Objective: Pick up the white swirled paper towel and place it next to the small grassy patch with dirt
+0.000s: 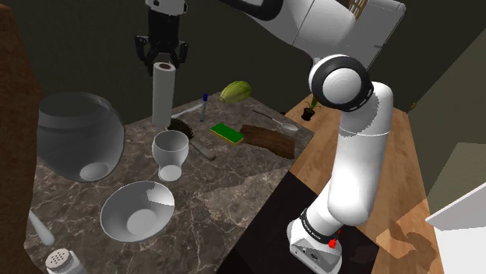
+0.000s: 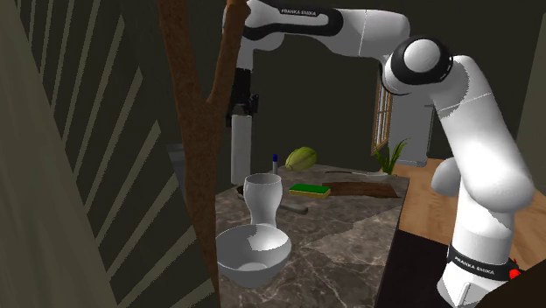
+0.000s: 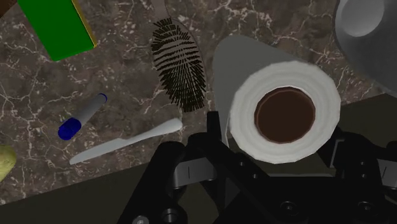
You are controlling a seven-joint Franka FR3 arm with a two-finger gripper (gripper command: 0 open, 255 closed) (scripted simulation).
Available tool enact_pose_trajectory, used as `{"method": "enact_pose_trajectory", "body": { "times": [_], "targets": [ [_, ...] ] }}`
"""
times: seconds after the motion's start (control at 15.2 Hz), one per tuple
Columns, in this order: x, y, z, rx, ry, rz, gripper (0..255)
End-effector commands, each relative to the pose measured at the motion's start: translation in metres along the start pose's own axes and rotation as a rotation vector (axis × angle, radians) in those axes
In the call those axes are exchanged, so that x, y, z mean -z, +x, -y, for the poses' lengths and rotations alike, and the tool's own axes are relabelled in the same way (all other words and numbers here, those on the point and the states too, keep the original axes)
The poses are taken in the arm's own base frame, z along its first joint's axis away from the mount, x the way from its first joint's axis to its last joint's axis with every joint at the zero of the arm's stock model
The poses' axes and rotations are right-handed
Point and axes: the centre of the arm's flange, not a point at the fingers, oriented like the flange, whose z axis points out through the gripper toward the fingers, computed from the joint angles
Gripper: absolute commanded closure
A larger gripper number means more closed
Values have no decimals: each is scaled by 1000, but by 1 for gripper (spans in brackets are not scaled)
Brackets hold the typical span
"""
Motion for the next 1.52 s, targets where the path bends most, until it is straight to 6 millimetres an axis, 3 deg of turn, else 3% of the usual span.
{"method": "enact_pose_trajectory", "body": {
  "times": [0.0,1.45],
  "targets": [
    [1,-2,-25,0,0,-1,255],
    [17,-11,-314,0,0,-1,255]
  ]
}}
